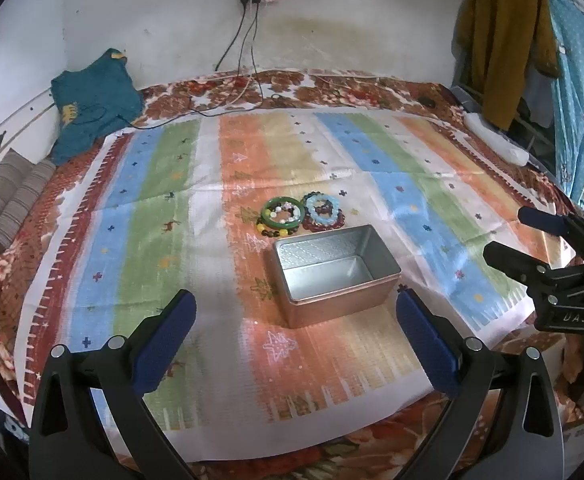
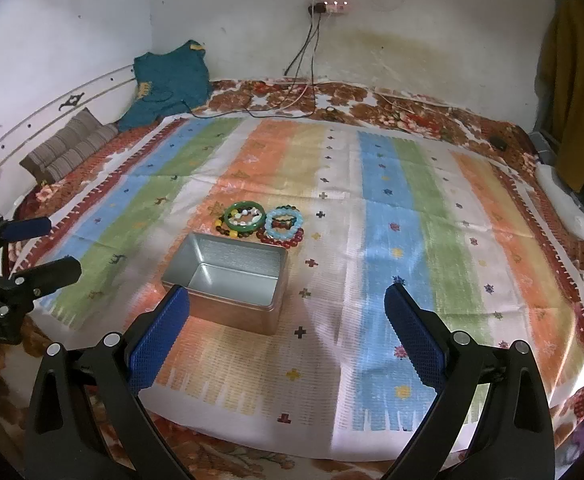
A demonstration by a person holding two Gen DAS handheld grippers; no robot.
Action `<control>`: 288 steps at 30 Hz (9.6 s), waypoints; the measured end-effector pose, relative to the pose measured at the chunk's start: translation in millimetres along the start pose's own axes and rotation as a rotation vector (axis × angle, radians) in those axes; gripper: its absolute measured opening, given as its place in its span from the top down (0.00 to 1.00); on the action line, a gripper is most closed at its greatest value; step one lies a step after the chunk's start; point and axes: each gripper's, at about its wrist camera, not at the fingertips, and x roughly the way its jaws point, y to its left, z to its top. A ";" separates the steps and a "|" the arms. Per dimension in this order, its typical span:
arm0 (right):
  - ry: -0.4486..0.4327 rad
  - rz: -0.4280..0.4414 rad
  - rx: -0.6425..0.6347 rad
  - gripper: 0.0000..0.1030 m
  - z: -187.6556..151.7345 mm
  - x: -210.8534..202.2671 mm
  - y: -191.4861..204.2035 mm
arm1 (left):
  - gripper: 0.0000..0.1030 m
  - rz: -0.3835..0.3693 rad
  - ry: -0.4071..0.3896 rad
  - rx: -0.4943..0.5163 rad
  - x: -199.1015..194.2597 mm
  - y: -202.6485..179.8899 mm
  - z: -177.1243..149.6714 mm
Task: Organize jewelry
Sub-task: 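Move both grippers toward the bracelet pile beside the silver tin, then lower left gripper over green jade bangle while right gripper lowers over light-blue bracelet, then close left gripper on green bangle while right gripper grasps light-blue bracelet, lift both, then carry both bracelets over the silver tin and open both grippers to drop them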
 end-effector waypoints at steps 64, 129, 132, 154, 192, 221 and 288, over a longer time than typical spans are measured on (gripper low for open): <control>0.062 -0.026 0.033 0.04 13.2 30.9 -8.8 | 0.05 0.152 0.047 0.035 26.2 10.4 16.4; 0.332 -0.054 0.088 0.04 73.8 211.5 -34.7 | 0.06 0.173 0.266 -0.079 204.2 61.7 110.7; 0.345 -0.059 0.082 0.04 73.7 220.7 -34.9 | 0.06 0.171 0.281 -0.091 214.4 67.3 111.5; 0.410 -0.075 0.085 0.04 81.5 272.9 -32.5 | 0.22 0.137 0.371 -0.060 275.9 62.7 107.0; 0.475 0.050 0.064 0.88 79.7 312.4 -13.4 | 0.94 0.080 0.432 -0.014 313.0 51.8 103.6; 0.235 0.051 -0.020 0.88 100.0 223.5 1.3 | 0.94 0.109 0.290 -0.051 233.4 49.0 119.2; 0.028 0.144 0.022 0.87 51.9 89.5 27.0 | 0.87 0.041 0.140 -0.093 99.7 9.6 64.9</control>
